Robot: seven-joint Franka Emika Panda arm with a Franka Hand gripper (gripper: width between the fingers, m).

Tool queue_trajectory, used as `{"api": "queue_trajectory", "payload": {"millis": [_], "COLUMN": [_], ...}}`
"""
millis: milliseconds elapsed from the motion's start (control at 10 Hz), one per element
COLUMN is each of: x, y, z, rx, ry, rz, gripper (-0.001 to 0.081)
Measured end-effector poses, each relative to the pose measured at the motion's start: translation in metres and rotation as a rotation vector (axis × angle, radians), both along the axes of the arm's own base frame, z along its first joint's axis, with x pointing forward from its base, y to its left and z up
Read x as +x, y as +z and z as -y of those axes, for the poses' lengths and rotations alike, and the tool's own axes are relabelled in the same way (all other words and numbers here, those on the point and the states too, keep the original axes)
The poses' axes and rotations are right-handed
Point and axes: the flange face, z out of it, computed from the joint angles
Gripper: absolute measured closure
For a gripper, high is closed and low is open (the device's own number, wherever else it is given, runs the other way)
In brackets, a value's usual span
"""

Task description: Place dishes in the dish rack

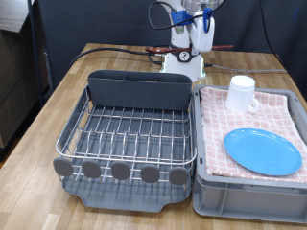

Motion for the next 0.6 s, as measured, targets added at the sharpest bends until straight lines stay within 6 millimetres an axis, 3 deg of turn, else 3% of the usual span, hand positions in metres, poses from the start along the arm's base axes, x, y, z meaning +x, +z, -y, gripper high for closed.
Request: {"api": "queue_trajectory", "payload": {"millis": [300,600], "x": [-0.021,-0.025], "y": [-0.011,-0.016], "z": [0.017,0.027], "rx": [0.127,0.244], "ry": [0.023,0.02], "rz": [0.018,0.031], "gripper": [0.0723,0.0723]}}
